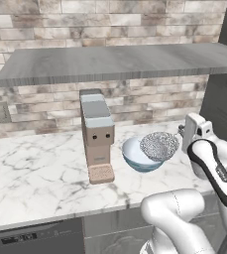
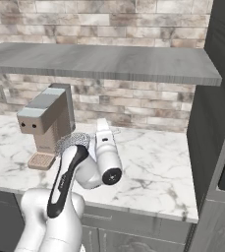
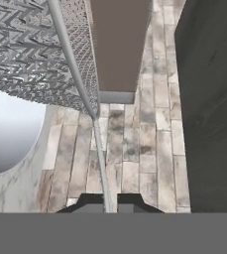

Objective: Open the cabinet and setup a tea strainer by placing it in the bowl upright.

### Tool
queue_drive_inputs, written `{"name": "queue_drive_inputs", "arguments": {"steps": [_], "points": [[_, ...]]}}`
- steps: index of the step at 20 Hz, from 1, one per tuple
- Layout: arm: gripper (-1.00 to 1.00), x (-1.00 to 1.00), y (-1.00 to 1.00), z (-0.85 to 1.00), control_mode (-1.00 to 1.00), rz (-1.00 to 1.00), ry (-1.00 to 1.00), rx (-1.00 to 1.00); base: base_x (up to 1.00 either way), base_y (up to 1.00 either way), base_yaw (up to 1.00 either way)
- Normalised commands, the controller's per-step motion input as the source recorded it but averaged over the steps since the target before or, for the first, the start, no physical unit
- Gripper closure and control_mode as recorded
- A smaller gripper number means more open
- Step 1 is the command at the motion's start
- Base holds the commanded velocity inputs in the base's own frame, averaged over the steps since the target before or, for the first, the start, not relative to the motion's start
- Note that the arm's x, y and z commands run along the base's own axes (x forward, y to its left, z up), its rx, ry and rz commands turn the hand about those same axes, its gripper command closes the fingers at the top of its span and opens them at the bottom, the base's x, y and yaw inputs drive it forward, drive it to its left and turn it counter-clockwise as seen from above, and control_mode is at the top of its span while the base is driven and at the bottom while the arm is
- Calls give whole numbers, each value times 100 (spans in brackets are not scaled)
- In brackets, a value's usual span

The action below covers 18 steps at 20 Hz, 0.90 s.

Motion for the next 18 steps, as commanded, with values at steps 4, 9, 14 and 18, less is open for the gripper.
{"name": "queue_drive_inputs", "arguments": {"steps": [4, 9, 14, 18], "points": [[100, 39, 23, -41, -100, 0, 13, 0, 0, 0, 0], [100, 29, 10, -28, -100, 0, 13, 0, 0, 0, 0], [100, 17, 1, -28, -100, 0, 0, 0, 0, 0, 0], [100, 14, 0, -30, -100, 0, -3, 0, 0, 0, 0]]}}
